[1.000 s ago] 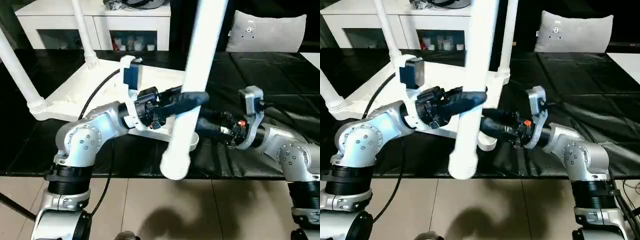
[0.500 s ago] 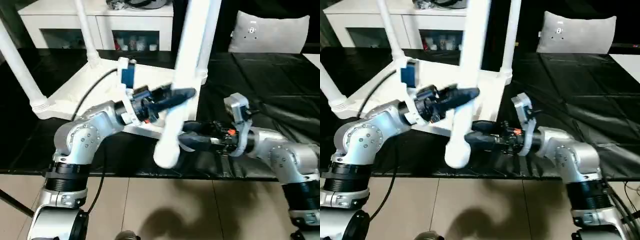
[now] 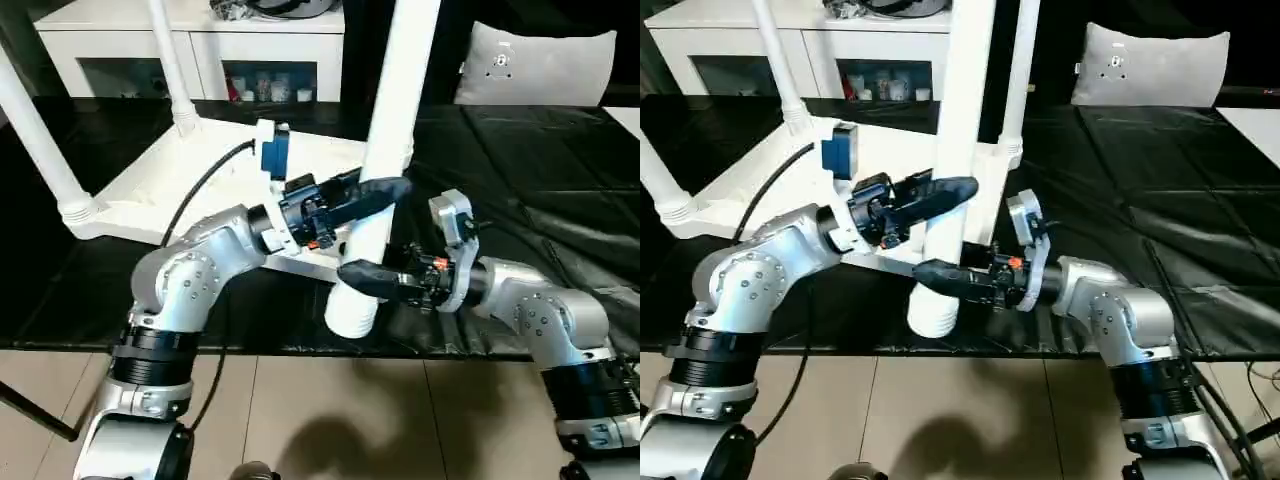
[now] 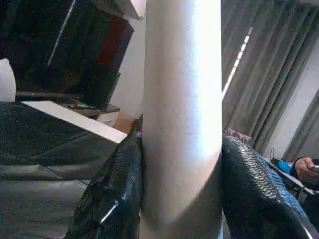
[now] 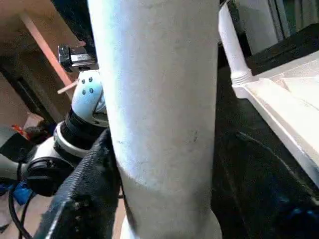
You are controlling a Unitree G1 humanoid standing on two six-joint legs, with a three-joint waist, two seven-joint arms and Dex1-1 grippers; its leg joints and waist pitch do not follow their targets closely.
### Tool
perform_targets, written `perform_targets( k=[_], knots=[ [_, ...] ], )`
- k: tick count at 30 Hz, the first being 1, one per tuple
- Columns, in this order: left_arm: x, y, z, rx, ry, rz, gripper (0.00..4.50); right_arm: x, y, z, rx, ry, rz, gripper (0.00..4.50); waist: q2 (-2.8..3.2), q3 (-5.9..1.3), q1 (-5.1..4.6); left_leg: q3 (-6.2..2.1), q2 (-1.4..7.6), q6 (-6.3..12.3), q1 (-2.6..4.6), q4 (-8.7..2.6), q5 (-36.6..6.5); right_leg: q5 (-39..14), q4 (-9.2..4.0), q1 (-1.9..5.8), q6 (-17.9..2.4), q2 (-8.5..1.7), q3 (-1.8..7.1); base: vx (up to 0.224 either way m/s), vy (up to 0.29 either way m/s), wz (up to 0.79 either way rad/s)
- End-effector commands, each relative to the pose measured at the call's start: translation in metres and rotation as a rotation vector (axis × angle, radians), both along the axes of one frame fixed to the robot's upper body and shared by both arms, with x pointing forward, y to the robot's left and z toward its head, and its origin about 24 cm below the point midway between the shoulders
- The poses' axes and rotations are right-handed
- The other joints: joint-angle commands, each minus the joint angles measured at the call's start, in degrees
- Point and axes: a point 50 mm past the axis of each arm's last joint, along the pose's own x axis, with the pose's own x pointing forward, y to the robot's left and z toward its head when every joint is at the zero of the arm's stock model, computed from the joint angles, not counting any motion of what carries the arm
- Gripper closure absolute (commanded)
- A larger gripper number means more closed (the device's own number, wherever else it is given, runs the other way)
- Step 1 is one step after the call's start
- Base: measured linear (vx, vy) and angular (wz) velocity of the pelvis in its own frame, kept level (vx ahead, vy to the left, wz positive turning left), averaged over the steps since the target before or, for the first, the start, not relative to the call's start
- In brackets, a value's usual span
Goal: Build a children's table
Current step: Pick table leg
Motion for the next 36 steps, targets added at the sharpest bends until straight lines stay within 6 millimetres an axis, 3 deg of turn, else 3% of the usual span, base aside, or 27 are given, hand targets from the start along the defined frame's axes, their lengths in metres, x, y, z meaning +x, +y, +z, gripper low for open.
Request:
perform_targets(
  k=[1, 11, 18, 21, 30, 36],
  knots=[
    [-0.002, 0.000, 0.005, -0.004, -0.035, 0.012, 2.66, -0.001, 0.002, 0.006, 0.012, -0.014, 0.016, 1.61, -0.84, -4.21, 0.12, 0.43, 0.73, 1.78, 0.33, -3.38, -4.93, -4.88, -3.77, 3.75, -11.57, -2.71, 2.57, 0.000, 0.000, 0.00],
    [0.001, -0.001, 0.002, 0.005, -0.025, 0.043, 2.66, -0.003, 0.004, 0.003, 0.006, -0.001, 0.020, 2.44, -0.89, -4.27, 0.06, 0.47, 0.70, 1.89, 0.32, -3.30, -4.18, -4.51, -3.75, 3.76, -11.25, -2.70, 2.61, 0.000, 0.000, 0.00],
    [0.001, -0.001, 0.000, 0.032, 0.003, 0.059, 2.66, 0.001, 0.006, 0.001, -0.004, -0.003, -0.041, 2.56, -0.88, -4.27, 0.05, 0.38, 0.73, 1.61, 0.29, -3.37, -4.50, -4.83, -3.70, 3.74, -11.22, -2.72, 2.55, 0.000, 0.000, 0.00],
    [0.001, -0.001, -0.002, 0.057, -0.014, 0.085, 1.96, 0.006, 0.006, 0.000, -0.026, -0.023, -0.108, 2.57, -0.87, -4.25, -0.01, 0.37, 0.74, 1.41, 0.32, -3.42, -4.58, -5.21, -3.73, 3.71, -11.01, -2.74, 2.57, 0.000, 0.000, 0.00],
    [0.008, 0.007, -0.001, 0.080, -0.074, 0.267, 1.21, 0.028, 0.013, -0.001, -0.119, -0.105, -0.431, 2.59, -0.67, -4.19, -0.45, 0.31, 0.72, -0.17, 0.45, -3.73, -5.33, -5.73, -3.85, 3.64, -9.41, -2.77, 2.66, 0.000, 0.000, 0.00],
    [0.018, 0.002, -0.005, 0.229, -0.177, 0.517, 0.73, 0.037, 0.024, -0.005, -0.160, -0.136, -0.629, 2.59, -0.72, -4.15, -0.47, 0.22, 0.79, -0.93, 0.40, -3.92, -5.73, -5.78, -3.91, 3.55, -7.98, -2.81, 2.74, 0.000, 0.000, 0.00]
  ],
)
